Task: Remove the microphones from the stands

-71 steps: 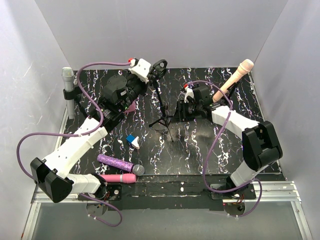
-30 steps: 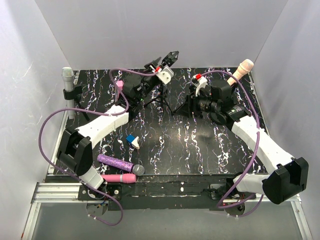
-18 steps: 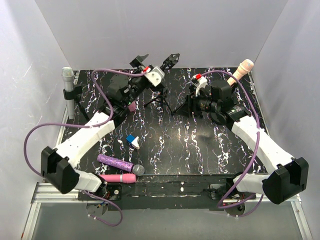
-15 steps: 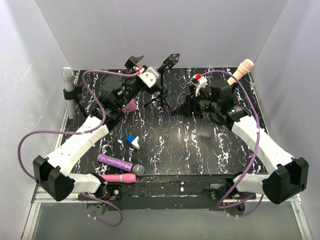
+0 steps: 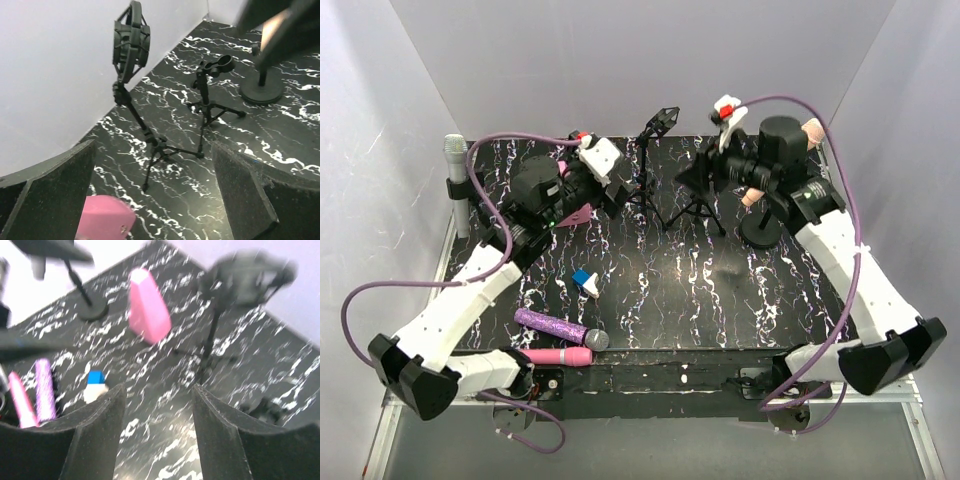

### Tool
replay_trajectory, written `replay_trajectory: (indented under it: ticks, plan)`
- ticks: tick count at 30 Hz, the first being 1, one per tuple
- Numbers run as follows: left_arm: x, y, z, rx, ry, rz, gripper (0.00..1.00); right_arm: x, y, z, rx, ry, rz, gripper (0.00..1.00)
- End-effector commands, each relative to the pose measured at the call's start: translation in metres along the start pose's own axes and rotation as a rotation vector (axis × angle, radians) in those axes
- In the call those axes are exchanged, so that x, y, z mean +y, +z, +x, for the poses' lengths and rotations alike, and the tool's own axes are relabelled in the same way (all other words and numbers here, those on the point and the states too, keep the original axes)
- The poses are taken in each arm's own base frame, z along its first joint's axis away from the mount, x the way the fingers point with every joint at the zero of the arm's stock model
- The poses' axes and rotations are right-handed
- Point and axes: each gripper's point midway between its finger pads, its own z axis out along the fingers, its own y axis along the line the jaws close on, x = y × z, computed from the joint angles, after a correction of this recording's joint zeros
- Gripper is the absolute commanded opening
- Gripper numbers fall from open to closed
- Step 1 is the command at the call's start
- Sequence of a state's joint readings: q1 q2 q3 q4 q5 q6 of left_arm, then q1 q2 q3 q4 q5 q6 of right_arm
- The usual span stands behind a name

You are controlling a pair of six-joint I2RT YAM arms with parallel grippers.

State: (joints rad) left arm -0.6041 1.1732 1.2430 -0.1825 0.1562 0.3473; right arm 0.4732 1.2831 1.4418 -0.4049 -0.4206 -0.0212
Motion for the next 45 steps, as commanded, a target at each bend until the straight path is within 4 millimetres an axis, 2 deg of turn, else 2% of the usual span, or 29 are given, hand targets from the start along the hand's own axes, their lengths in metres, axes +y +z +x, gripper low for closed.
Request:
replay_trajectory:
  ticks: [1,3,6,9,12,16,19,24,30,35,38,42,45]
  plan:
    - [-0.003,0.031,0.005,0.004,-0.132,0.026,0.98,-0.024,0.020,-0.061,-0.128,-0.064,0.071,0.63]
    - [0.007,0.050,-0.006,-0.029,-0.146,0.010,0.97,-0.031,0.030,-0.079,-0.158,-0.065,0.078,0.64]
    - [0.010,0.075,-0.011,-0.076,-0.129,0.051,0.93,-0.040,0.042,-0.105,-0.216,-0.057,0.094,0.64]
    - [0.011,0.093,-0.016,-0.119,-0.107,0.082,0.86,-0.052,0.053,-0.114,-0.234,-0.033,0.132,0.62]
    - [0.009,0.112,-0.006,-0.116,-0.095,0.110,0.77,-0.062,0.065,-0.112,-0.229,-0.020,0.153,0.58]
    - [0.017,0.126,0.010,-0.098,-0.080,0.091,0.69,-0.065,0.080,-0.096,-0.194,0.027,0.130,0.54]
    - [0.018,0.132,0.033,-0.061,-0.075,0.120,0.64,-0.068,0.092,-0.076,-0.152,0.083,0.122,0.52]
    - [0.010,0.133,0.080,0.014,-0.050,0.169,0.63,-0.074,0.109,-0.044,-0.079,0.157,0.123,0.51]
    - [-0.003,0.133,0.115,0.074,-0.050,0.225,0.65,-0.077,0.122,-0.006,0.009,0.250,0.127,0.49]
    - [-0.009,0.135,0.131,0.099,-0.064,0.241,0.69,-0.082,0.126,0.019,0.061,0.272,0.148,0.49]
    - [-0.010,0.135,0.140,0.122,-0.069,0.236,0.72,-0.085,0.127,0.024,0.075,0.264,0.162,0.49]
    - [-0.008,0.127,0.127,0.093,-0.061,0.227,0.77,-0.085,0.121,0.024,0.078,0.240,0.167,0.49]
    - [-0.009,0.120,0.123,0.094,-0.062,0.227,0.79,-0.086,0.116,0.038,0.116,0.243,0.186,0.52]
